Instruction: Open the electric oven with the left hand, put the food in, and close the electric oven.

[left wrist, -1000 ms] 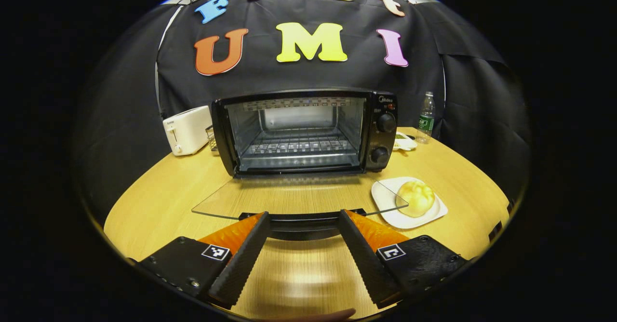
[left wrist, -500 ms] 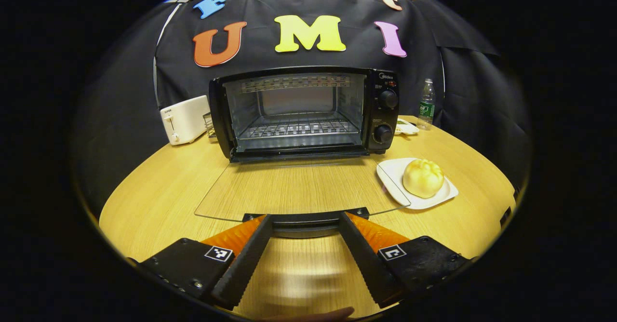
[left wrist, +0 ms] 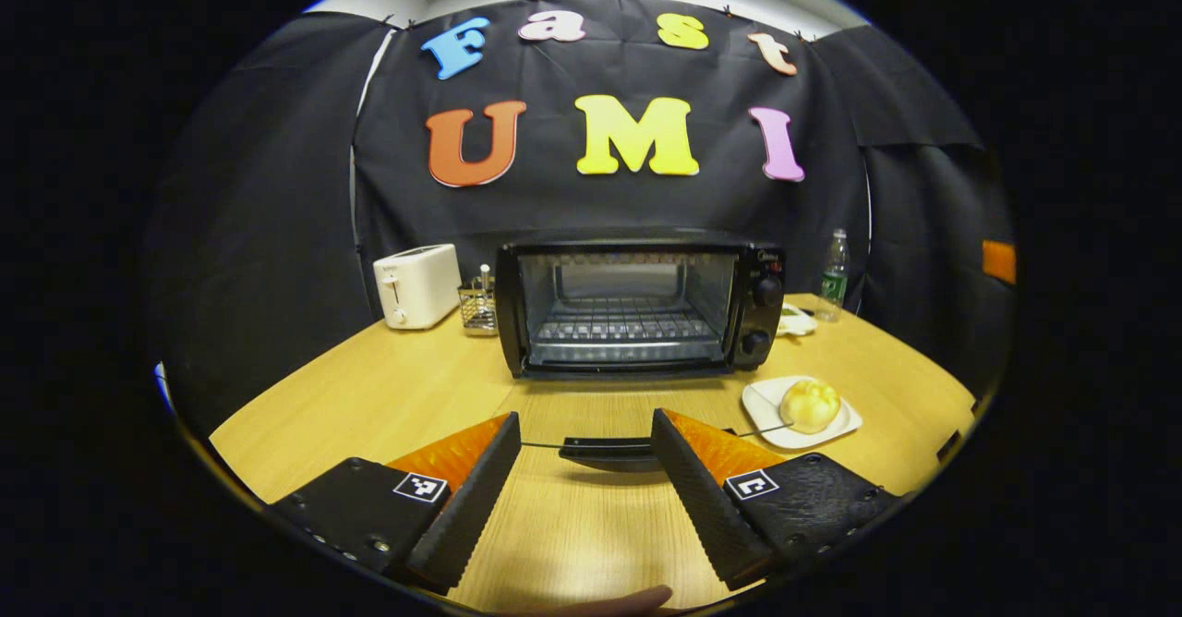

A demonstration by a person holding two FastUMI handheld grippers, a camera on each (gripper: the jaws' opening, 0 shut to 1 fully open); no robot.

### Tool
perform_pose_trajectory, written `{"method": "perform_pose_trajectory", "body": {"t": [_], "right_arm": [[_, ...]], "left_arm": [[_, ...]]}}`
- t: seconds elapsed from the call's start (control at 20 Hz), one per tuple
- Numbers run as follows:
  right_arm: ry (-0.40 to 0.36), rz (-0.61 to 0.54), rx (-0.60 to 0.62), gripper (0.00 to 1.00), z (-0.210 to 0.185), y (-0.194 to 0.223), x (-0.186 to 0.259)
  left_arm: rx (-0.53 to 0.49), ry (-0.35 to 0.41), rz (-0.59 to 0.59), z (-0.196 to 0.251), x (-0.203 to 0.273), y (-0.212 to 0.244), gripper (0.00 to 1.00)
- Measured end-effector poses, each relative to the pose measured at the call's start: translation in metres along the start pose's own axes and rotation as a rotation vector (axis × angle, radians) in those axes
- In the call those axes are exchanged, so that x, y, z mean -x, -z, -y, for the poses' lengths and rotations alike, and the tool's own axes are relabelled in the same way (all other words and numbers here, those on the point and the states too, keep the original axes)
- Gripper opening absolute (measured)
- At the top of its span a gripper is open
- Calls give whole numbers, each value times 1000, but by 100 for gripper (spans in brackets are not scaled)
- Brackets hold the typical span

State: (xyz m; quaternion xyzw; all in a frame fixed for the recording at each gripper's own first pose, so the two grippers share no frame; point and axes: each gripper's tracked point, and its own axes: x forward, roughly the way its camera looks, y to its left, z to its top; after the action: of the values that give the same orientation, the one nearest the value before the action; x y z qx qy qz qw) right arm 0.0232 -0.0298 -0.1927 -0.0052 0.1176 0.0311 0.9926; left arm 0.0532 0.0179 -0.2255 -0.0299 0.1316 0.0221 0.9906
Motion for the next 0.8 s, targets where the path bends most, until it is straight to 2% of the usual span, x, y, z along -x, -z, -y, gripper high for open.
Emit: {"method": "perform_pose_trajectory", "body": {"t": [0.05,0.2,0.25,0.4,0.45,0.55,0.6,0.8], "right_arm": [[-8,-5,-8,97,-4,2,-3],[-10,-9,-17,97,-16,10,-14],[-11,-13,-19,97,-21,13,-19],[-16,-35,-23,97,-35,28,-36],[-22,-39,-23,97,-40,34,-43],[-21,-63,-17,97,-48,49,-59],[-22,-81,-13,97,-52,59,-67],[-67,-193,-33,97,-80,108,-95]], "left_arm": [[1,-2,22,-3,12,-12,94],[-31,-28,91,-15,50,-46,94],[-42,-31,109,-16,61,-55,99],[-59,-23,166,-10,93,-82,89],[-68,-26,186,-8,102,-89,94],[-73,-45,216,-8,118,-101,89],[-71,-54,228,-9,127,-106,93],[-45,-89,272,-21,160,-114,89]]}}
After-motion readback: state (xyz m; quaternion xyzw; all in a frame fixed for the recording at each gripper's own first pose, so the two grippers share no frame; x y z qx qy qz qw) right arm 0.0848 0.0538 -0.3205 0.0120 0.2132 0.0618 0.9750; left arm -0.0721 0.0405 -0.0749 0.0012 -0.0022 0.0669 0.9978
